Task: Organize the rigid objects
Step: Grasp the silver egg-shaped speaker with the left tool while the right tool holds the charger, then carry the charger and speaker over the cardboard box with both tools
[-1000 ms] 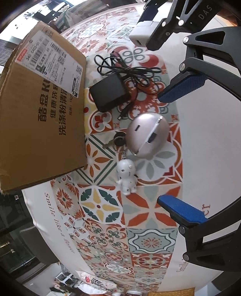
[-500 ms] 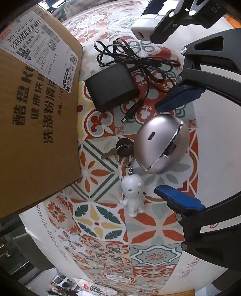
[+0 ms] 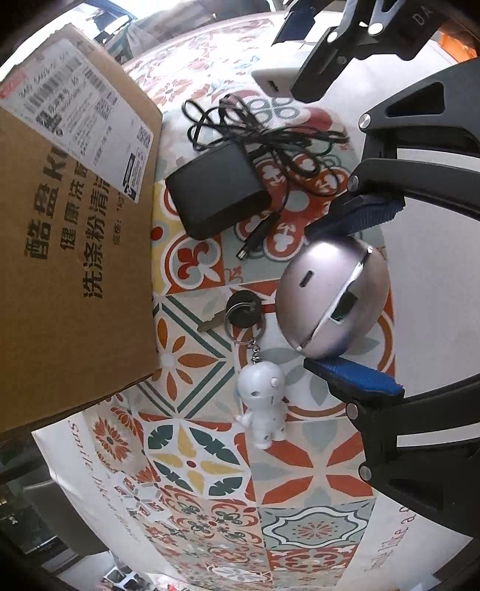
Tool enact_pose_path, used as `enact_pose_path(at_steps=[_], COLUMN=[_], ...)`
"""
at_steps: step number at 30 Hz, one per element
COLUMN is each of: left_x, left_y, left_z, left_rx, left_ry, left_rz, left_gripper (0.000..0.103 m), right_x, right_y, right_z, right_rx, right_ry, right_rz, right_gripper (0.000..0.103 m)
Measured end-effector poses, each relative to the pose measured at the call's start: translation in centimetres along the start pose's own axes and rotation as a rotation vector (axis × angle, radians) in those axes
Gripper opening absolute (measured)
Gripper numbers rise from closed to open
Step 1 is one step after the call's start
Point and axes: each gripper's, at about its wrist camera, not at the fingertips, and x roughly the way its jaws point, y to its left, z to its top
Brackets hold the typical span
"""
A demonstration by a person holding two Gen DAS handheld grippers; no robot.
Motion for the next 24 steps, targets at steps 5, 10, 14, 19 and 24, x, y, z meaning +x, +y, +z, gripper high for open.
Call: enact_pose_path(at_steps=[5,10,14,19,24], left_x=[-1.4,-2.6,-3.9,-6.5,-8.7], left_y=[0.0,0.2,0.6,0.4,-0.1], left_z=[-1.0,-2.0,-3.1,-3.8,-3.3], left_rx=[0.006,0.006,0.001,0.004,0.012], left_ry=[-0.020,-0.038,-0.058,-0.094,-0.147], left_rz=[-0.012,-0.019,-0.023,-0.019,-0.018], left_gripper=[0.062,0.062,0.062,0.062,0.062], right_x=[-0.5,-1.3,-2.0,-3.2,-4.9], right_y=[0.7,1.3,1.6,2.1,2.4], right_z=[-0.4,-0.8,-1.1,-1.3,-1.1], right_rx=[-0.016,-0.035,-0.045,-0.052,-0.054], right_ry=[-0.004,-0.013,-0.023,-0.046,-0.084], right_rz=[0.004,0.007,0.005,0.008,0.010], right_gripper=[0.061,0.061,0.061,0.061,0.061])
